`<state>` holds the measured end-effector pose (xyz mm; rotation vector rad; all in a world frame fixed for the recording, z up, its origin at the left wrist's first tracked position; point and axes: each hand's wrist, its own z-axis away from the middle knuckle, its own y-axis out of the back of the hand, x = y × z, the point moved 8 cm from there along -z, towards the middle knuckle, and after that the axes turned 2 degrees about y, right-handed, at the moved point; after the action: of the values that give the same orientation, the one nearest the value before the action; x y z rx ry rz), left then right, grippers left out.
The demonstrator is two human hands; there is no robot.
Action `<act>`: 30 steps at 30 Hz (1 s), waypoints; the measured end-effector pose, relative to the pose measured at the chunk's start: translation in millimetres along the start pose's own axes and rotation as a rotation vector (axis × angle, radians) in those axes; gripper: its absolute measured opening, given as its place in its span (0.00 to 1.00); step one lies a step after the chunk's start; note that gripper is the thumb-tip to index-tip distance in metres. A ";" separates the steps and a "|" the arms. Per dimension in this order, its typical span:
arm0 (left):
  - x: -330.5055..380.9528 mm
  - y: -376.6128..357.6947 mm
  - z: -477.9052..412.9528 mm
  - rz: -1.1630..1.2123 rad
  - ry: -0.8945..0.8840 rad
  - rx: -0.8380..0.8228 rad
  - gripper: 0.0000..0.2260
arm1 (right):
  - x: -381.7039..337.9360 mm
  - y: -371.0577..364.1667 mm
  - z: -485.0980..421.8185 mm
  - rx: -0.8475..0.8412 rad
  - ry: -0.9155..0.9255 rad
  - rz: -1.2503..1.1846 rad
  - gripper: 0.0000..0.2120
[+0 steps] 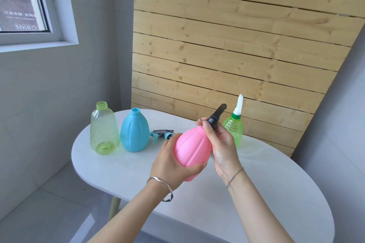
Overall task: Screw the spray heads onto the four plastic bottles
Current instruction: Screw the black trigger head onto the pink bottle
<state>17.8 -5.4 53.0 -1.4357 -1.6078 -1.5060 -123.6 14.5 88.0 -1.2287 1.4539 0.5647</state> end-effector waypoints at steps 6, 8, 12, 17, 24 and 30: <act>6.5 -14.9 1.8 -0.040 0.003 0.029 0.38 | -6.6 17.7 -1.0 0.063 0.048 0.048 0.03; 9.6 -20.9 0.9 -0.041 -0.002 0.019 0.39 | -10.8 24.9 -0.3 0.100 0.081 0.103 0.03; 19.5 -31.8 -6.9 -0.093 -0.030 0.033 0.42 | -23.7 50.9 -0.3 0.219 0.113 0.273 0.08; 31.3 -66.8 -11.9 0.075 -0.071 -0.085 0.38 | -55.3 91.0 -11.9 0.256 0.167 0.350 0.06; 14.3 -101.0 -27.1 0.125 -0.027 -0.106 0.22 | -100.4 176.1 -62.7 0.420 0.323 0.505 0.05; -0.1 -110.4 -43.6 0.072 -0.003 -0.113 0.17 | -66.3 210.1 -103.3 0.366 0.256 0.591 0.08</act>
<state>-94.7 -26.7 21.3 -1.5409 -1.4771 -1.5758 -364.5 24.0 121.1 -0.5874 2.0517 0.5067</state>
